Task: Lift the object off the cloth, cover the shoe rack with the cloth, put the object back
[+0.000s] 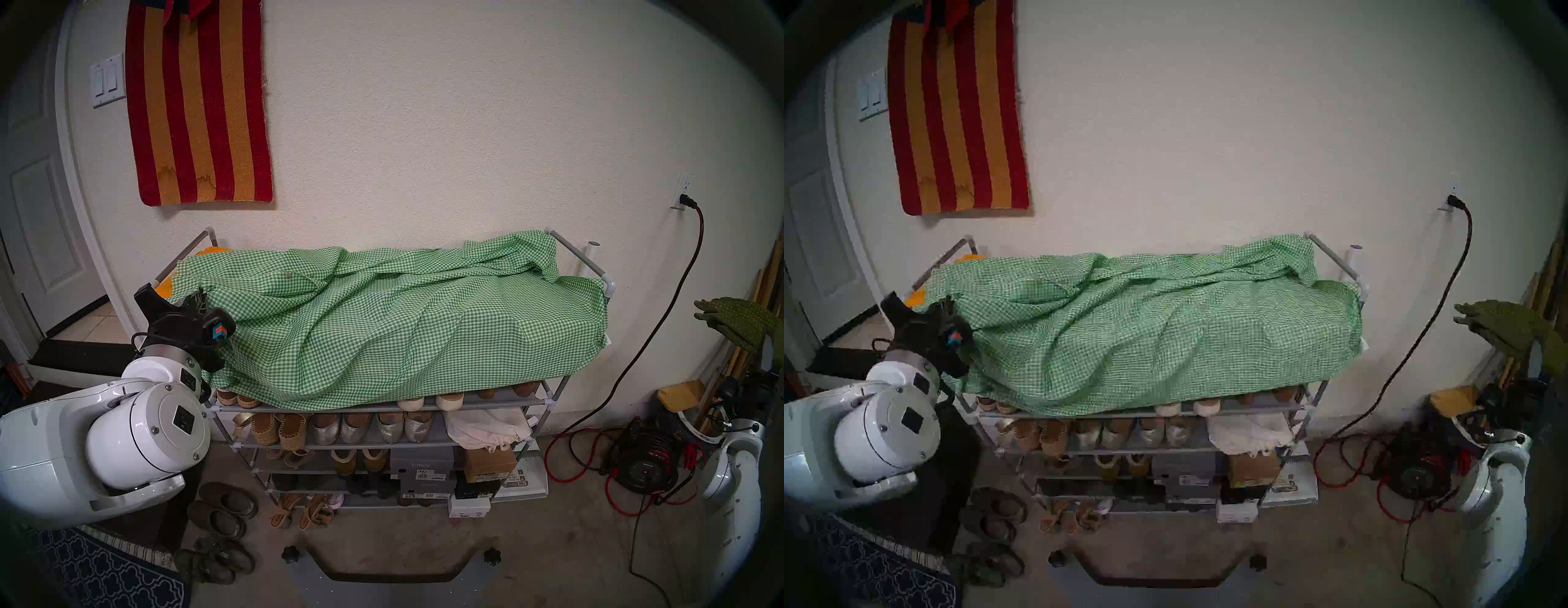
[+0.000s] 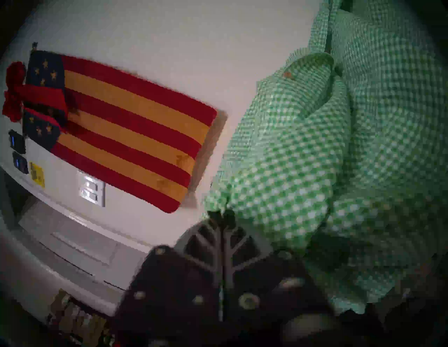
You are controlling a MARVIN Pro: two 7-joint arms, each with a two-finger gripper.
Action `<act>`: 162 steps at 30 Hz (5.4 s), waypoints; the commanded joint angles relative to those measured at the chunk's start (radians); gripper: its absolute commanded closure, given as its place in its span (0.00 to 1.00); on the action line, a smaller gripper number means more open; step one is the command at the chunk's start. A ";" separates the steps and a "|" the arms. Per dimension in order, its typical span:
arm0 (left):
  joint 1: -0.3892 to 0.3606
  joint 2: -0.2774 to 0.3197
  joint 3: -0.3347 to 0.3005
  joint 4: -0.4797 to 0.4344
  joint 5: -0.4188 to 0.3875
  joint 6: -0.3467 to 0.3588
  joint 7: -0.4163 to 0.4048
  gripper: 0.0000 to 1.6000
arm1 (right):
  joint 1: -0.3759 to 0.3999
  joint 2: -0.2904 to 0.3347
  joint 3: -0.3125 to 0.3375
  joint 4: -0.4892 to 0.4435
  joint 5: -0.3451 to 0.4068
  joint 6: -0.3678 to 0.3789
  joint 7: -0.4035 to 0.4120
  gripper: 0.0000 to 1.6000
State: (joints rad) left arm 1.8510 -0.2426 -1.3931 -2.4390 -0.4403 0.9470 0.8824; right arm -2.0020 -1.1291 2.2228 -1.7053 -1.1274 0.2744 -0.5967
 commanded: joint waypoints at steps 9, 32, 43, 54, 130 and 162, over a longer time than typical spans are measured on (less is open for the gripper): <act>0.072 -0.085 -0.097 -0.004 0.063 0.013 0.070 1.00 | -0.002 0.001 -0.002 0.000 -0.002 -0.002 0.000 1.00; 0.212 -0.129 -0.005 -0.004 0.083 0.013 0.001 1.00 | -0.001 0.000 -0.001 0.000 -0.002 -0.001 0.000 1.00; 0.271 -0.135 0.036 -0.004 0.131 0.013 0.030 1.00 | 0.000 0.000 -0.001 0.000 -0.002 -0.001 0.000 1.00; 0.356 -0.143 0.074 -0.004 0.177 0.013 0.034 1.00 | 0.000 0.000 -0.001 0.000 -0.002 -0.001 0.000 1.00; 0.733 -0.098 0.188 -0.004 0.346 -0.255 0.329 0.00 | -0.002 0.002 -0.002 0.000 -0.004 -0.003 0.001 1.00; 0.837 0.103 -0.047 -0.004 0.236 -0.614 0.157 0.00 | -0.002 0.001 -0.002 0.000 -0.005 -0.004 0.001 1.00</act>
State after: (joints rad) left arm 2.6938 -0.1797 -1.4137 -2.4405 -0.1885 0.3957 1.1439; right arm -2.0021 -1.1289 2.2235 -1.7046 -1.1304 0.2723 -0.5966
